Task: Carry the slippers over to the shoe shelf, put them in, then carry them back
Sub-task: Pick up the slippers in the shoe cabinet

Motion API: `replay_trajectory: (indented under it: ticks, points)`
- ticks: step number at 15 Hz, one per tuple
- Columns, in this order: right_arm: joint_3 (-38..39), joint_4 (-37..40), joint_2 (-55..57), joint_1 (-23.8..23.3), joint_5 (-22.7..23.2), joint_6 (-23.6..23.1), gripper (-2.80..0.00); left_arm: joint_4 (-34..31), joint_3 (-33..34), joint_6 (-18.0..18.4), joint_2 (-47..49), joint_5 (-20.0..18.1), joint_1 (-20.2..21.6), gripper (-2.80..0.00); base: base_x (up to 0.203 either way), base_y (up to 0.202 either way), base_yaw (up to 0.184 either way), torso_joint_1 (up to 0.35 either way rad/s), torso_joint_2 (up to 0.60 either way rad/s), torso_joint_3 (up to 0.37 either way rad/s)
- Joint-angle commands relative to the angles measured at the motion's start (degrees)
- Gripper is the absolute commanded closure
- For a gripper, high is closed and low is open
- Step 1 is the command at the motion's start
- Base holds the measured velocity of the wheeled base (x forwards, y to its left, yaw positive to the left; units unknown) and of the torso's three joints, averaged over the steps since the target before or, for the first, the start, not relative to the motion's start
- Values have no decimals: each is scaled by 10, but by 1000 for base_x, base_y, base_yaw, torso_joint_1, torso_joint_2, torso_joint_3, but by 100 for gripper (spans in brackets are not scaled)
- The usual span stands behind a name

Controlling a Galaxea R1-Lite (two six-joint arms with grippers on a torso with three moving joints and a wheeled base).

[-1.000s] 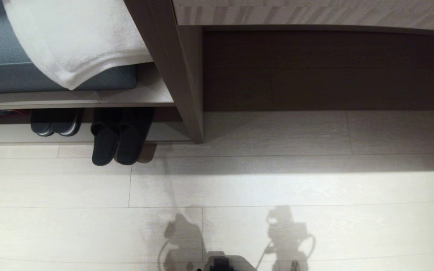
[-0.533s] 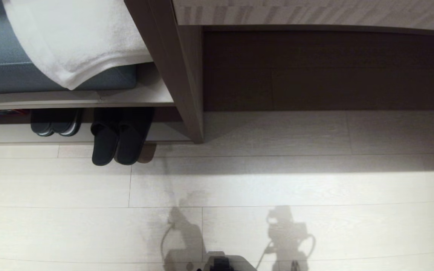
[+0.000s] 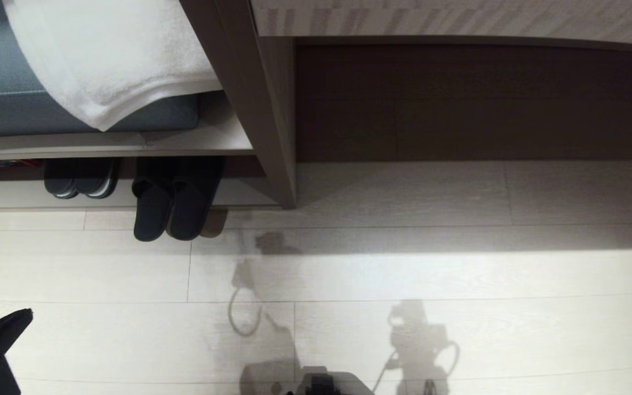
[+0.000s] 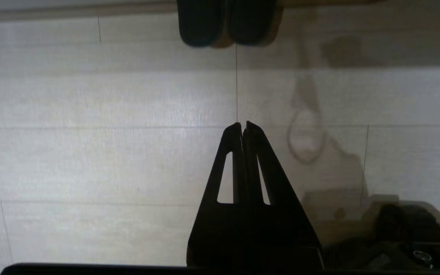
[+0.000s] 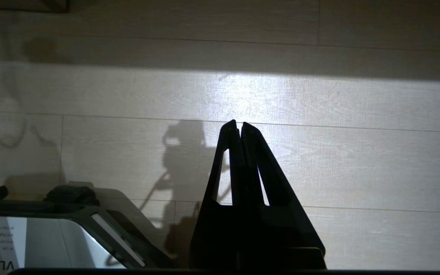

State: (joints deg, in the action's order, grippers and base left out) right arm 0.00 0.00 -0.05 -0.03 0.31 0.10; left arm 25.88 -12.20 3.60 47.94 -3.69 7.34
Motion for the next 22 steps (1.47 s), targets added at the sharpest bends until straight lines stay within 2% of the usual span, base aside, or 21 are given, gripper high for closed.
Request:
replay_trajectory:
  ticks: [1, 9, 14, 17, 22]
  points:
    - [0, 0, 0, -1, 0, 0, 0, 28, 1, 0, 152, -4, 20, 0, 0, 0, 0, 0, 0, 0]
    - [0, 0, 0, -1, 0, 0, 0, 171, 18, 1, 380, -12, 28, 0, 0, 0, 0, 0, 0, 0]
    - [0, 0, 0, 0, 0, 0, 0, 301, 24, -4, 509, -26, 16, 0, 0, 0, 0, 0, 0, 0]
    - [0, 0, 0, -1, 0, 0, 0, 329, 10, -19, 549, -48, 15, 0, 0, 0, 0, 0, 0, 0]
    - [0, 0, 0, -1, 0, 0, 0, 341, -31, -48, 600, -52, 6, 0, 0, 0, 0, 0, 0, 0]
